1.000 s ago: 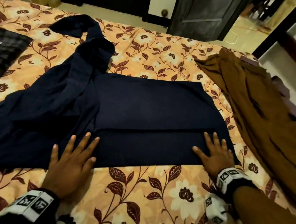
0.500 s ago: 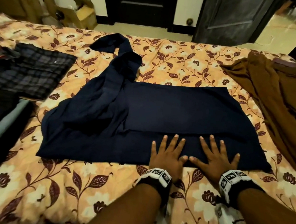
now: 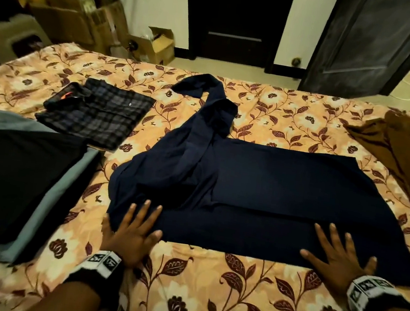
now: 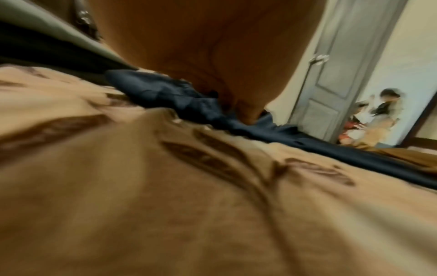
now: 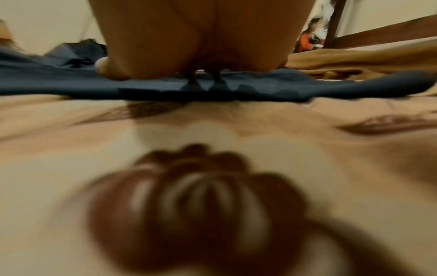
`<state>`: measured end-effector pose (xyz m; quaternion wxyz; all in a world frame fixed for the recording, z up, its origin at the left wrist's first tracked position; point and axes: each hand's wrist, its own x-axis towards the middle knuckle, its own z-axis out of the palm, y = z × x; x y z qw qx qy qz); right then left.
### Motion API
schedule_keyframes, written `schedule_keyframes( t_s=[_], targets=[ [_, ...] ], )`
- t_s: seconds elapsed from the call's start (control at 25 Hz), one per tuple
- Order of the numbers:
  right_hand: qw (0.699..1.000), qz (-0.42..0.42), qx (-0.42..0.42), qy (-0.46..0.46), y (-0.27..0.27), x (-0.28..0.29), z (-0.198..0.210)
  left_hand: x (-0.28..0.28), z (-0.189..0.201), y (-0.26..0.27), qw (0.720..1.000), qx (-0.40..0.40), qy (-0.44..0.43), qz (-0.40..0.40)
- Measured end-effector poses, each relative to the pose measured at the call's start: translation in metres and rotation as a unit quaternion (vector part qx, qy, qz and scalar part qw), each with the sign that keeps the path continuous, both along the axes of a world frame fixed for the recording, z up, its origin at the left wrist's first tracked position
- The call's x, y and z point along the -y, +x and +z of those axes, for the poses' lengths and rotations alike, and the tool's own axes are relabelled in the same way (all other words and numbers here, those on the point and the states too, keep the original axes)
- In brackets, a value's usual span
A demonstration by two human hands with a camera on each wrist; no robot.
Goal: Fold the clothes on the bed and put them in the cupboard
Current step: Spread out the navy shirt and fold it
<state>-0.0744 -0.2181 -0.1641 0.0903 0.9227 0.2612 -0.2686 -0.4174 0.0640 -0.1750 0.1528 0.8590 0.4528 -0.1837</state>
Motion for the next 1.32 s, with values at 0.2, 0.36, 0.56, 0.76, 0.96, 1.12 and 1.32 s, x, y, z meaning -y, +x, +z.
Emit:
schedule_keyframes(
  t_s=[0.2,0.36,0.56,0.76,0.96,1.12,1.32],
  targets=[
    [0.982,0.154,0.016,0.106,-0.077,-0.073,0.014,0.041,0.016,0.049,0.990,0.107,0.071,-0.058],
    [0.933,0.321,-0.073,0.147,-0.165,-0.151,-0.004,0.027,-0.015,0.052,0.996,0.085,0.010,-0.034],
    [0.958,0.251,-0.026,0.138,-0.084,-0.110,-0.018,0.018,-0.023,0.041,0.993,0.104,0.040,0.049],
    [0.997,0.015,0.066,-0.029,0.052,0.040,-0.007,0.016,-0.011,0.040,0.995,0.099,0.001,0.029],
    [0.985,0.123,0.111,-0.051,0.068,-0.045,0.071,-0.027,0.026,0.024,0.946,0.300,-0.034,0.116],
    [0.946,0.318,0.054,0.013,0.029,-0.193,0.082,-0.050,0.027,0.011,0.927,0.307,0.002,0.214],
    [0.908,0.388,0.094,0.130,-0.007,-0.337,0.056,-0.072,0.018,0.011,0.917,0.293,-0.008,0.271]
  ],
)
